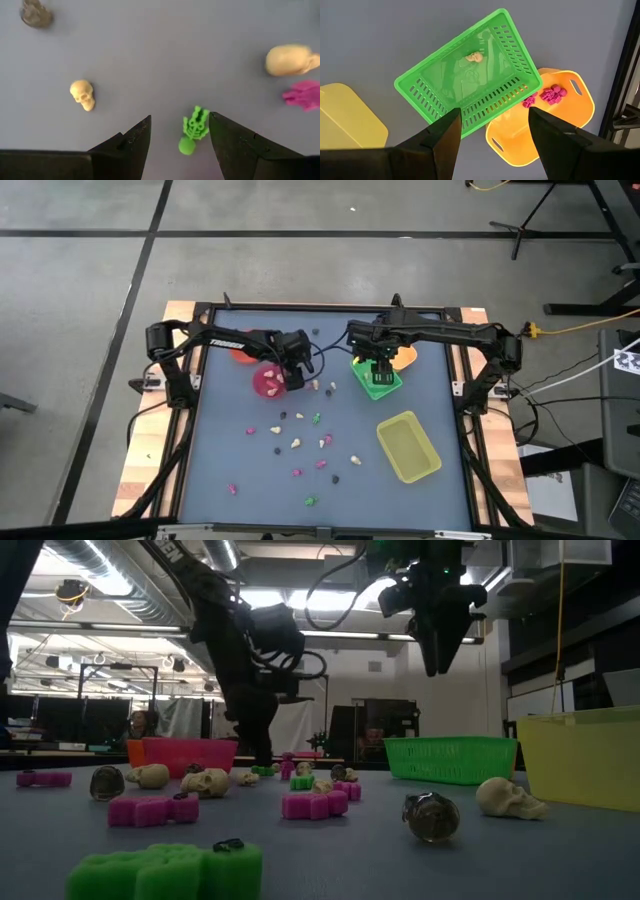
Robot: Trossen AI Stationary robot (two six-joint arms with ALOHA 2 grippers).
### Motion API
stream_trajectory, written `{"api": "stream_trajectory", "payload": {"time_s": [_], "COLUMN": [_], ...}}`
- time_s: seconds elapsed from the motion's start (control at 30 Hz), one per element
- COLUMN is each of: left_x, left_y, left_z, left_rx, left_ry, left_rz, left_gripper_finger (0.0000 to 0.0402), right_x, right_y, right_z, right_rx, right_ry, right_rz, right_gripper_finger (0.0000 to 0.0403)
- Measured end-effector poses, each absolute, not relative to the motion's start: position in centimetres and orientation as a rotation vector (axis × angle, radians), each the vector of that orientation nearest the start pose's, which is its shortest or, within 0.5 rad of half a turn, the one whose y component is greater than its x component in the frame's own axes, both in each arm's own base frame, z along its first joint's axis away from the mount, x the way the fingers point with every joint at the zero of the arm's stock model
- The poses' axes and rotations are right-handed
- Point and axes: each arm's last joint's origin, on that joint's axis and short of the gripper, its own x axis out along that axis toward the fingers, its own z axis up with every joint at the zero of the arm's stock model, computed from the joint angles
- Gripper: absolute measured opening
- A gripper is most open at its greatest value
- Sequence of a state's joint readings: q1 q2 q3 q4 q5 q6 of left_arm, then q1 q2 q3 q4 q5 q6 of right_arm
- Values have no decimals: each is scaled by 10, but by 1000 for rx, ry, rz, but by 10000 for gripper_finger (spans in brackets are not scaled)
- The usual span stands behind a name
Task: Sort Halloween decoration
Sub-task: Put the green skeleton toy into the orange bin
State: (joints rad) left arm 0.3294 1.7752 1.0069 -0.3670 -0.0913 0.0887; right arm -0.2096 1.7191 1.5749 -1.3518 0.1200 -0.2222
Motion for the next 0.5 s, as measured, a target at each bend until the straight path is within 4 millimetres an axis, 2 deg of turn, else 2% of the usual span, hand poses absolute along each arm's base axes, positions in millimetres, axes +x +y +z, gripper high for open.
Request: {"api": "stream_trajectory", "payload": {"time_s": [0.23,0.5], "left_x": [313,312], "left_y": [109,109], "left_z": [138,138], "left_rx": [-65,-68], "left_ry": [1194,1209], "left_rz": [312,311], "left_gripper_finger": [183,177], "right_x": [310,310], "right_y": [-69,-69], "right_z": [293,293], "right_rx": [-110,-110], "right_ry": [1520,1516], "right_rz": [-98,-98], "right_gripper_finger": [230,230]}}
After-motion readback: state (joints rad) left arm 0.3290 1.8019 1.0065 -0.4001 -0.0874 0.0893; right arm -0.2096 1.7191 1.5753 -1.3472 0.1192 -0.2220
